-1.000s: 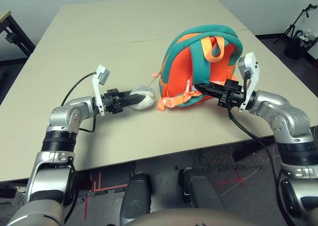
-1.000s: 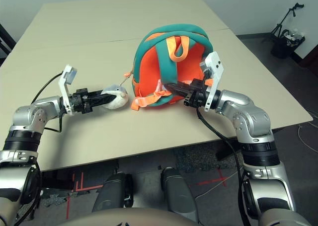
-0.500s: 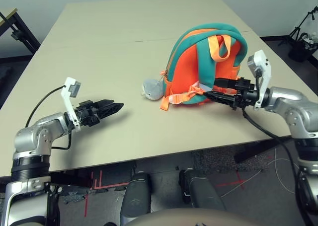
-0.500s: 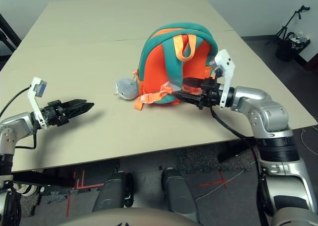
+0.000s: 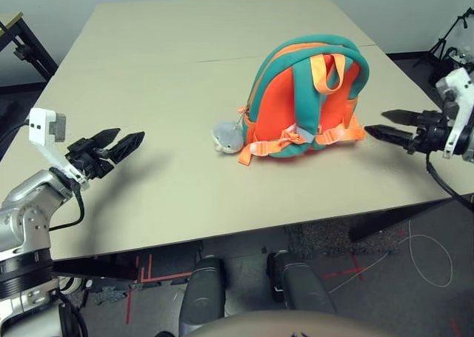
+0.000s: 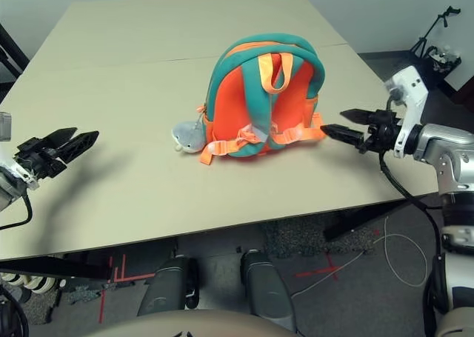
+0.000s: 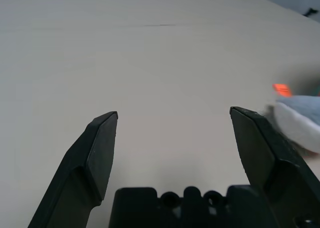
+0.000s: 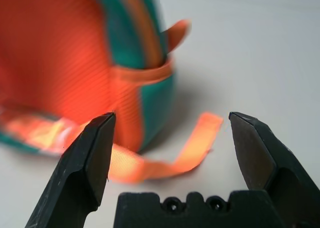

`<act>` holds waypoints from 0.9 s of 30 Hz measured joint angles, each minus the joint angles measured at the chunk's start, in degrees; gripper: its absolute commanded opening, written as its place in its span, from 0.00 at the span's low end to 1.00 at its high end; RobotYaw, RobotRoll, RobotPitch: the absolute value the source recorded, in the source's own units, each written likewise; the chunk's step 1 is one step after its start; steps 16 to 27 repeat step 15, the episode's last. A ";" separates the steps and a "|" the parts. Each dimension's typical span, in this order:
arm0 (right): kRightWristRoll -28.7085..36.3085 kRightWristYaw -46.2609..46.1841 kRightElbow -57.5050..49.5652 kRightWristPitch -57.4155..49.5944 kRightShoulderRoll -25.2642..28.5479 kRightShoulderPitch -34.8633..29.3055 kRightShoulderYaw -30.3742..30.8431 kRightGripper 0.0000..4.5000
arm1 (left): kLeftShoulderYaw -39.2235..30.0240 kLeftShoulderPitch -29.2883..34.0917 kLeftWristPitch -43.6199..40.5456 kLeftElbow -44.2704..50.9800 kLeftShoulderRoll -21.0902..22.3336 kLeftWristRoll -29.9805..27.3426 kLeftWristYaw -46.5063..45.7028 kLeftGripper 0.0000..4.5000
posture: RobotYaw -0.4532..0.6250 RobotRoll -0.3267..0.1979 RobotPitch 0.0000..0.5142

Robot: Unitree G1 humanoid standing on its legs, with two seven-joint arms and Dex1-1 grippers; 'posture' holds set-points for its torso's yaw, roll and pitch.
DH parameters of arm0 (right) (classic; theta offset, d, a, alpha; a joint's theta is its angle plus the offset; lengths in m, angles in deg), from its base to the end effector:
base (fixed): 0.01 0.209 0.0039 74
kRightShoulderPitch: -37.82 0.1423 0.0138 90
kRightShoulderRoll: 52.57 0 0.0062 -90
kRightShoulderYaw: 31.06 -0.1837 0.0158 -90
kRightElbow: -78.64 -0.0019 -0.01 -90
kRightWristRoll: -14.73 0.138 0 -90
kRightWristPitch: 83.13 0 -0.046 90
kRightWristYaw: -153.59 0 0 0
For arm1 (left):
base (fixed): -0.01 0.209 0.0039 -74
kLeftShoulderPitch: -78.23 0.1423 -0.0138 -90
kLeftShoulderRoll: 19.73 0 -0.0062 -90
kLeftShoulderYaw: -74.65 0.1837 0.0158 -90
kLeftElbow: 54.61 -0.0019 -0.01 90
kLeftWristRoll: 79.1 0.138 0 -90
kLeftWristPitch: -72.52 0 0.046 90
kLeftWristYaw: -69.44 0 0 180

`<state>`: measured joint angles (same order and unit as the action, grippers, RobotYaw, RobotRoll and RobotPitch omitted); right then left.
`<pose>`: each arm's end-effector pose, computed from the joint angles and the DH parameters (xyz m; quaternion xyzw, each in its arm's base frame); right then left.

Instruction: Put the pencil case into the backpack and zip it.

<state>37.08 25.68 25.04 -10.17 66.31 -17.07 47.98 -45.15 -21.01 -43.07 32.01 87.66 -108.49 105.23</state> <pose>0.2793 -0.3445 0.1660 -0.0298 0.0816 0.2338 0.9684 0.2050 0.3339 0.1315 -0.0500 0.0180 -0.1003 0.9935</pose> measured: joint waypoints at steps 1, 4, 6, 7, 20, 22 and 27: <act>-1.25 -2.70 3.40 2.72 -1.39 1.10 -0.33 1.00 | -0.05 -0.22 2.41 -0.91 -0.96 1.57 -2.32 1.00 | 0.41 0.62 0.18; -3.35 -9.30 10.99 8.49 -4.91 3.99 -1.22 1.00 | -0.16 -1.66 7.96 -3.66 -3.15 4.75 -8.33 1.00 | 0.42 0.62 0.18; -3.97 -12.26 15.36 12.04 -6.51 5.63 -1.51 1.00 | -0.18 -1.78 10.97 -4.74 -4.30 6.57 -12.05 1.00 | 0.42 0.62 0.16; -4.37 -13.74 17.59 13.71 -7.24 6.40 -2.11 1.00 | -0.17 -1.75 12.39 -5.28 -5.09 7.52 -13.78 1.00 | 0.43 0.62 0.16; -5.68 -24.18 27.78 22.44 -10.98 8.43 -5.59 1.00 | -0.53 -1.30 19.47 -9.98 -9.76 10.08 -22.07 1.00 | 0.44 0.62 0.15; -5.68 -24.18 27.78 22.44 -10.98 8.43 -5.59 1.00 | -0.53 -1.30 19.47 -9.98 -9.76 10.08 -22.07 1.00 | 0.44 0.62 0.15; -5.68 -24.18 27.78 22.44 -10.98 8.43 -5.59 1.00 | -0.53 -1.30 19.47 -9.98 -9.76 10.08 -22.07 1.00 | 0.44 0.62 0.15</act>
